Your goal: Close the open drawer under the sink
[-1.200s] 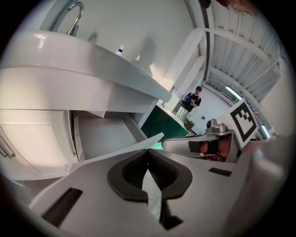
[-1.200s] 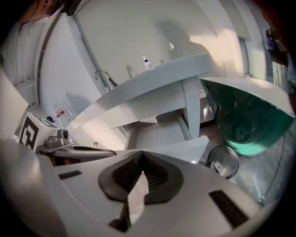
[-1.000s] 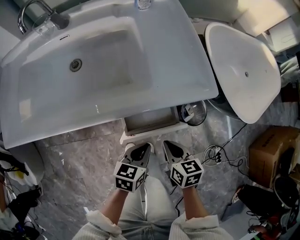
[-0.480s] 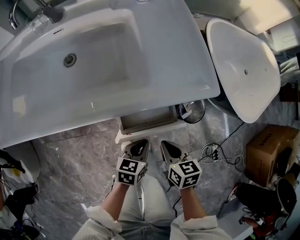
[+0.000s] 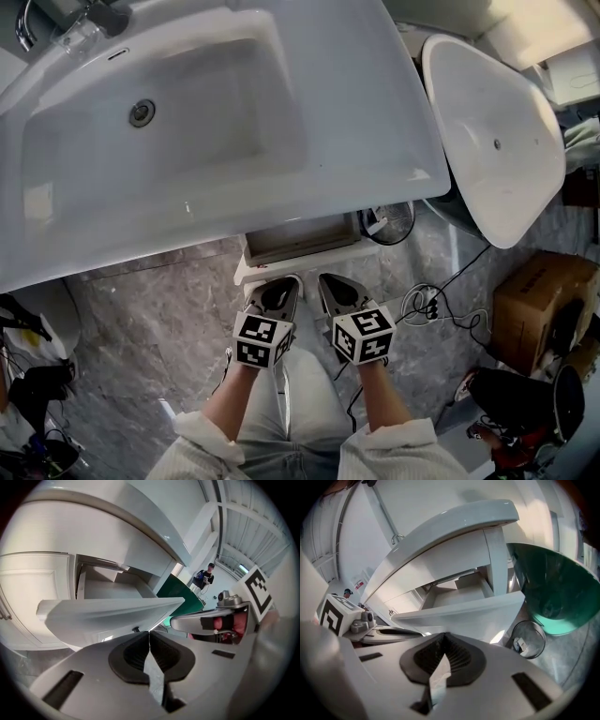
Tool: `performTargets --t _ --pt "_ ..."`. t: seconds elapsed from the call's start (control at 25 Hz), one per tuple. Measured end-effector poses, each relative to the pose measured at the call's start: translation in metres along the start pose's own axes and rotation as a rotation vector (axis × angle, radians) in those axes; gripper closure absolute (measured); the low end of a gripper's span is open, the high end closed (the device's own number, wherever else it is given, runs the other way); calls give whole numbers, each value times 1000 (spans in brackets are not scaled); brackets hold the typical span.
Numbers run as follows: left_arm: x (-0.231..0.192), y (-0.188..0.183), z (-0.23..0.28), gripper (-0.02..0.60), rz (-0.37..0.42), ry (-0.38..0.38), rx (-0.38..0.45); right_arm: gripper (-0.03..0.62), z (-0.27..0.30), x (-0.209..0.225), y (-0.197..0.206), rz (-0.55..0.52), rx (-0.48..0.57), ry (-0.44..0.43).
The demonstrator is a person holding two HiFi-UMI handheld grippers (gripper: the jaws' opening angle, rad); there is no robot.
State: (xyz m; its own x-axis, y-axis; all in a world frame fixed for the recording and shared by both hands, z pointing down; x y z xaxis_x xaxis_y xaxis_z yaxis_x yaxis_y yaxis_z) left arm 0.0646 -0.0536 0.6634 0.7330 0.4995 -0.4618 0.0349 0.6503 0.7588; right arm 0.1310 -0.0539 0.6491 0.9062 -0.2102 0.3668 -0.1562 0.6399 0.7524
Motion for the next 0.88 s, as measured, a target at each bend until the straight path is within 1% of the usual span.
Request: performTargets --t 0.4,0.56,0.72,0.88 --pt "-14 -6 -14 565 -22 -33 20 585 35 -5 7 1 -25 -12" --pt "-21 -7 -19 565 -32 -52 33 585 40 -5 3 0 -6 2" --pt "-29 -9 -25 565 -31 -72 45 585 39 -6 1 -30 29 25" --pt "-35 -10 -28 565 -34 -86 58 585 39 -6 0 -36 67 35"
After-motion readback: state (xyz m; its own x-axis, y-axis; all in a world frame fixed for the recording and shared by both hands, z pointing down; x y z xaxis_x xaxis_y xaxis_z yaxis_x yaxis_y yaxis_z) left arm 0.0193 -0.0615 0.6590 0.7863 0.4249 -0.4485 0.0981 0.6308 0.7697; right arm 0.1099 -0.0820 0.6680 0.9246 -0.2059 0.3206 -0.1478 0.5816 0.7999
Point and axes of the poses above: the fingertips, and each gripper's own axes: z forward along the fingers, x to its right, y out of its underside, the point moved 1 cm from there along -z, backward along the fingers, and after that the axes turned 15 degrees about x, right-handed, at the moved point
